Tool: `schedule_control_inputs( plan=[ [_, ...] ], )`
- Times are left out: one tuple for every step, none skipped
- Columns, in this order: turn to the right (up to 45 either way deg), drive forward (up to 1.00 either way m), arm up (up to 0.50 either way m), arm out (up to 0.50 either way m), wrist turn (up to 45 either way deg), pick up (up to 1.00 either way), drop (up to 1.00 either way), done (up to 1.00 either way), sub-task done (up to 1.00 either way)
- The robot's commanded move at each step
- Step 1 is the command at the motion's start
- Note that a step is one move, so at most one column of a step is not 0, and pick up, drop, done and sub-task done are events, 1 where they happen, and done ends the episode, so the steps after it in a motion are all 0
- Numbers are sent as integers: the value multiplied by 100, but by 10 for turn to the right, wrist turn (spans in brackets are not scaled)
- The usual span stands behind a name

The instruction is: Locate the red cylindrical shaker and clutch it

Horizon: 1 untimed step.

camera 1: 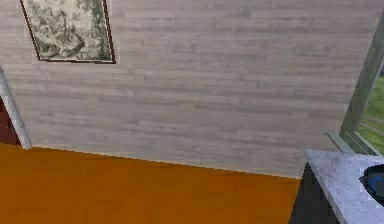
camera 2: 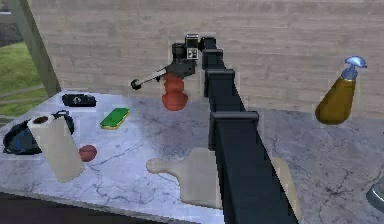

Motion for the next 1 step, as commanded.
schedule_control_inputs(
  plan=[
    [0,0,0,0,300,0,0,0,0]
  ],
)
